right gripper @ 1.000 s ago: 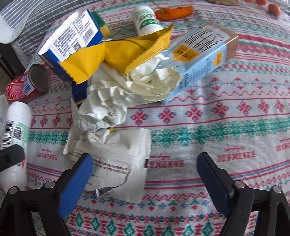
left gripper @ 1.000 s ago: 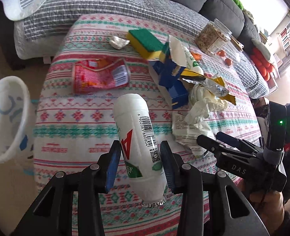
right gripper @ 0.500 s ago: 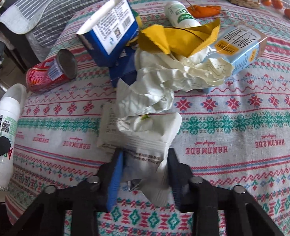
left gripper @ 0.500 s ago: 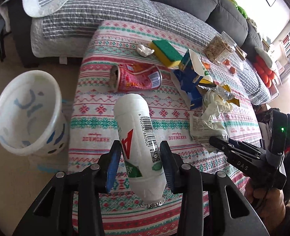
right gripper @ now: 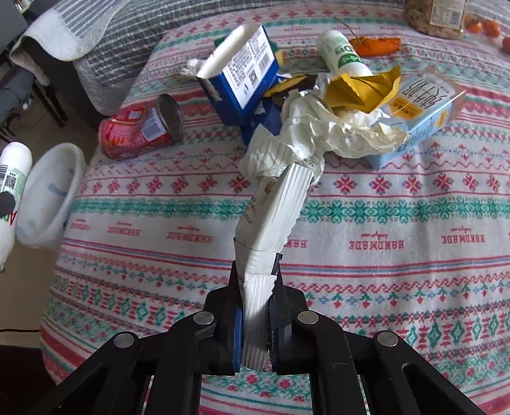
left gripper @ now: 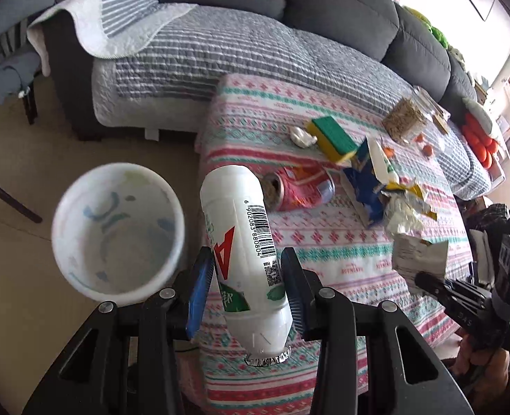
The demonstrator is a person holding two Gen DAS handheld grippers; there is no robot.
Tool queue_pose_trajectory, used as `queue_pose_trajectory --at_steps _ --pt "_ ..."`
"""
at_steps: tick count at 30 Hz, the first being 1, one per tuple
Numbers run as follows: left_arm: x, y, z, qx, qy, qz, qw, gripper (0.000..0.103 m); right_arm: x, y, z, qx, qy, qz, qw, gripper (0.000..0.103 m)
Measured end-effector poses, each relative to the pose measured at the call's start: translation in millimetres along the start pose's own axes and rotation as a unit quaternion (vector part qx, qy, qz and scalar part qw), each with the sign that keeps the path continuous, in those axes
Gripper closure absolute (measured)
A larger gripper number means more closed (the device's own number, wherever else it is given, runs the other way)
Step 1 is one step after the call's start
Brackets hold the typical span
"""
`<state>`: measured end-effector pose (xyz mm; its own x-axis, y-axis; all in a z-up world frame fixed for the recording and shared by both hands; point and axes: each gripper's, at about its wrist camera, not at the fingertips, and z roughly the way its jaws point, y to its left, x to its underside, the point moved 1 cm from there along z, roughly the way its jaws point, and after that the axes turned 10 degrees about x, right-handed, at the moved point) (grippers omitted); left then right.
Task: Collect trash
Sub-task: 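Carry the white bottle to the bin and release it with the left tool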
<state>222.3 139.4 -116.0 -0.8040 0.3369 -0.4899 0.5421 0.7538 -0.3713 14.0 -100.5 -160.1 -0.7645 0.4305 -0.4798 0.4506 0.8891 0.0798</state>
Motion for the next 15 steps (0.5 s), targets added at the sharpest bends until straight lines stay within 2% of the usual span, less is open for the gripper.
queue_pose_trajectory --at_steps 7,11,15 --pt "-22 44 -1 0.010 -0.019 -0.050 0.9985 0.061 -10 18 -23 -0.031 -0.031 -0.009 0.999 0.095" --pt "-34 60 3 -0.003 -0.027 -0.048 0.9985 0.061 -18 33 -24 -0.045 -0.040 -0.016 0.998 0.095" --pt "-39 82 15 0.006 -0.022 -0.072 0.9972 0.061 -32 54 -24 -0.063 -0.054 -0.028 0.996 0.095"
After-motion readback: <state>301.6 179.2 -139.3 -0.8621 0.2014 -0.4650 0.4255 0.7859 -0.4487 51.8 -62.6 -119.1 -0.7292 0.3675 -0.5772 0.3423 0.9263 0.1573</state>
